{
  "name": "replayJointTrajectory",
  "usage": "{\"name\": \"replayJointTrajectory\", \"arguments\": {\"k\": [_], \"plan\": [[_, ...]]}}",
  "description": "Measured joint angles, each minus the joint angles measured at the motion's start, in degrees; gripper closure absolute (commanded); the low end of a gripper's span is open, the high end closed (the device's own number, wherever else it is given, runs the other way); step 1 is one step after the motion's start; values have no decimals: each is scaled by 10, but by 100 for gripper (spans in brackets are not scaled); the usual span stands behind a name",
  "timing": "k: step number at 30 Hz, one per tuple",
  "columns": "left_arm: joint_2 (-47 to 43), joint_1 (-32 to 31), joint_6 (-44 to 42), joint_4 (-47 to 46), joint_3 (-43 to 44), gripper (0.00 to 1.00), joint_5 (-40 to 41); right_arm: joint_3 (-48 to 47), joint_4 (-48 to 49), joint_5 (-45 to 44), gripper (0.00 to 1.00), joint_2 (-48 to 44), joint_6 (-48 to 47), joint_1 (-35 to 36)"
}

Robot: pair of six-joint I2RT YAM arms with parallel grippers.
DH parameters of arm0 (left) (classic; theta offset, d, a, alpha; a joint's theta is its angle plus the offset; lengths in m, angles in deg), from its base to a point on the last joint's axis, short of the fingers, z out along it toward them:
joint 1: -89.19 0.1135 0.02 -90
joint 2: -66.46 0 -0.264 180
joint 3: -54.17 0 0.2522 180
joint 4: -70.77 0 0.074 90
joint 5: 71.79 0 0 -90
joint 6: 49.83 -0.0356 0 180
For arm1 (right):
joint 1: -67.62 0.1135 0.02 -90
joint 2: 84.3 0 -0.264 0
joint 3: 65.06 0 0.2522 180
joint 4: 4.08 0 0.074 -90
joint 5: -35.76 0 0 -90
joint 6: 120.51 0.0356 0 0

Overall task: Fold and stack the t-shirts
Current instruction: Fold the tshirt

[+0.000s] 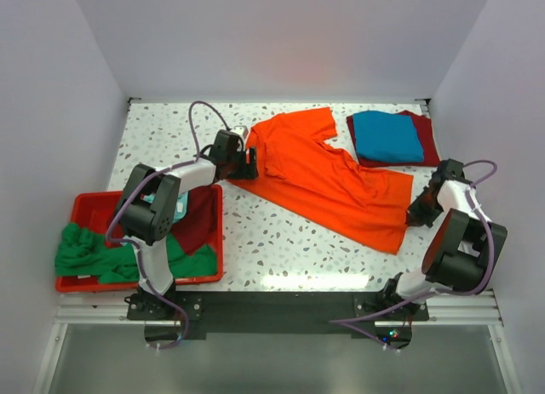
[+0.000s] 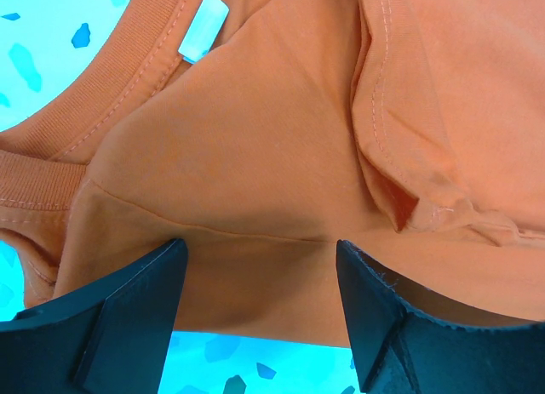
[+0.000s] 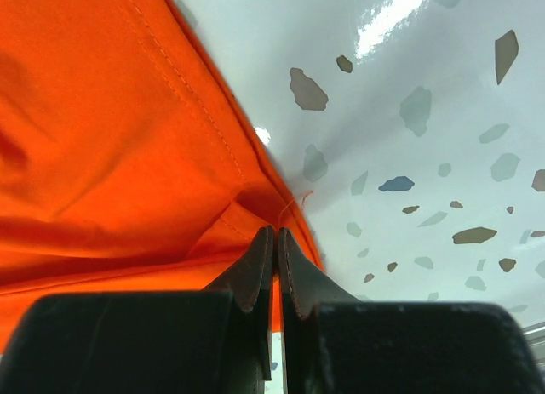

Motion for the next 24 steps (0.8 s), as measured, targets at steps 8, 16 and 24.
{"name": "replayJointTrajectory", "arguments": {"k": [8, 16, 24], "plan": [[-7, -7, -2, 20, 0, 23, 6, -5, -1, -7, 79, 21, 4, 0], [-43, -26, -2, 83, 14, 22, 22, -21, -23, -63, 37, -29, 24, 24], [-68, -61, 12, 90, 59, 25, 20, -43, -7, -54, 36, -118, 71, 198]]}}
